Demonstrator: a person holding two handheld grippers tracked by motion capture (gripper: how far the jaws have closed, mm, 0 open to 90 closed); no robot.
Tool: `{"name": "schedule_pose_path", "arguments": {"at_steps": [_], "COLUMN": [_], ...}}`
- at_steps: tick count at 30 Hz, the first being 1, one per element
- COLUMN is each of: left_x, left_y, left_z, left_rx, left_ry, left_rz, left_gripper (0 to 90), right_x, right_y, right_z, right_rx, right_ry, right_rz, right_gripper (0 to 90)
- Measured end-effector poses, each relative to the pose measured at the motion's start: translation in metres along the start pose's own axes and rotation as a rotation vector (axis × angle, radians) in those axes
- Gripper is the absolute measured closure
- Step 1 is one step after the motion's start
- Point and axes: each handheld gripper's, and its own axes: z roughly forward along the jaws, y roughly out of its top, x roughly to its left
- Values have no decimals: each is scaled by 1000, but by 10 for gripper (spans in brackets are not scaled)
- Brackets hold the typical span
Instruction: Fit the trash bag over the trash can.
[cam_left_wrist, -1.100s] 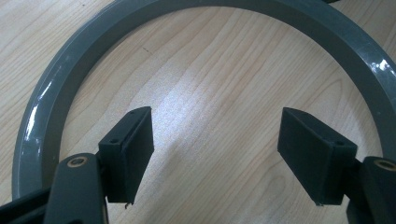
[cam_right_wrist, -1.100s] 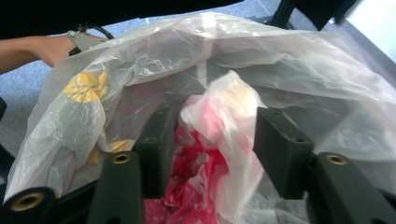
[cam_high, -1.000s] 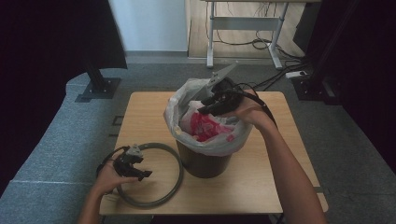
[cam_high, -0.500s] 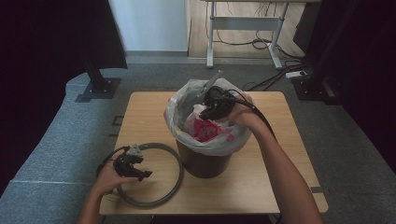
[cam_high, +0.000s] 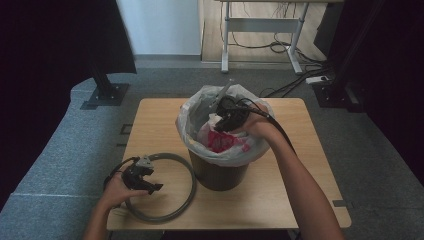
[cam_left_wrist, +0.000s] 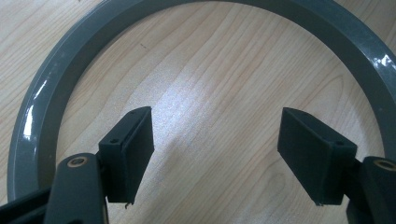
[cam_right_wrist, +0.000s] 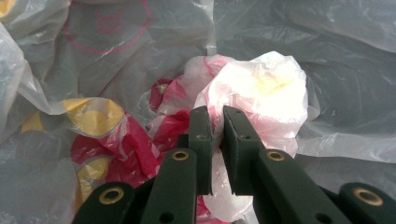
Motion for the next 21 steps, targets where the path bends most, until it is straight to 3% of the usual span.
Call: {"name": "schedule_pose_path", "arguments": {"at_steps": [4,7,11,15,21], "left_x": [0,0,0,0,1], "left_y": [0,0,0,0,0], "left_z": [0,0,0,0,0], "left_rx": [-1,-1,-1,-1,-1], "left_ry": [0,1,1,2,4], "left_rz": [-2,-3,-2,-3,-8], "left_gripper": [269,269,268,263,263], "right_x": [0,0,0,1,4], "right_y": [-1,-2,-5,-10,-24], "right_z": [1,-3,-13,-24,-40], "right_rx": [1,-21,-96,-184,-312], "right_ry": [5,-9,-35,-51,-115], "right_rz": [0,5,12,32,74], "right_gripper": [771,676,479,357,257]}}
